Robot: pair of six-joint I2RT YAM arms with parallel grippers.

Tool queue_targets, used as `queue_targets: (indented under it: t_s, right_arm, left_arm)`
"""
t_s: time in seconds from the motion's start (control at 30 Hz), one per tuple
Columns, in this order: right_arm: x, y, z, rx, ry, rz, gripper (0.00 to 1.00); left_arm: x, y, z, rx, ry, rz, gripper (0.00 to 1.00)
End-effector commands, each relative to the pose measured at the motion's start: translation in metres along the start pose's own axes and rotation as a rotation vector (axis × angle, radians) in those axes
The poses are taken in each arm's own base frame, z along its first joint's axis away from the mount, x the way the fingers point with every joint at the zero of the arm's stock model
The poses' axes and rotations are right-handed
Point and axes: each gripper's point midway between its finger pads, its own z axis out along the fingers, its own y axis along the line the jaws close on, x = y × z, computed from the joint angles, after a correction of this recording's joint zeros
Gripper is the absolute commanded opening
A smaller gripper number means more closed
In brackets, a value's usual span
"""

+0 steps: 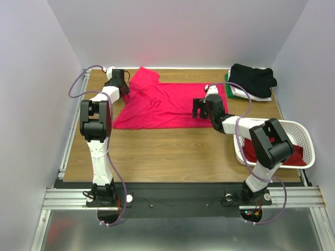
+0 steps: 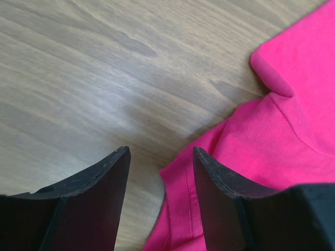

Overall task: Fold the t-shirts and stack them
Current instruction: Fold the tshirt

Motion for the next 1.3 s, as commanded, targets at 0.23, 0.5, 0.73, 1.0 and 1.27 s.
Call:
queue_targets:
  t_s: [0.23, 0.5, 0.73, 1.0, 1.27]
  right_arm:
    - [-0.031, -0.001, -0.008, -0.022, -0.097, 0.044, 0.93]
    - [-0.033, -0.005, -0.010, -0.017, -0.104, 0.050, 0.93]
    - [-0.029, -0.008, -0.007, -0.015, -0.092, 0.054, 0.93]
    - [-0.025, -0.012, 0.001, -0.001, -0.069, 0.065, 0.93]
    - [-0.020, -0.011, 0.006, -0.007, -0.043, 0.069, 0.93]
  left_arm:
    - [-0.004, -0.006, 0.003, 0.024, 0.034, 0.032, 0.57]
    - [0.004, -0.008, 0.009, 0.035, 0.068, 0.059, 0.22]
    - [-0.009, -0.009, 0.005, 0.038, 0.047, 0.071, 0.00]
    - [-0.037, 0.004, 0.000, -0.021, 0.020, 0.091, 0.00]
    - [-0.034, 0.031, -0.006, -0.098, 0.017, 0.079, 0.00]
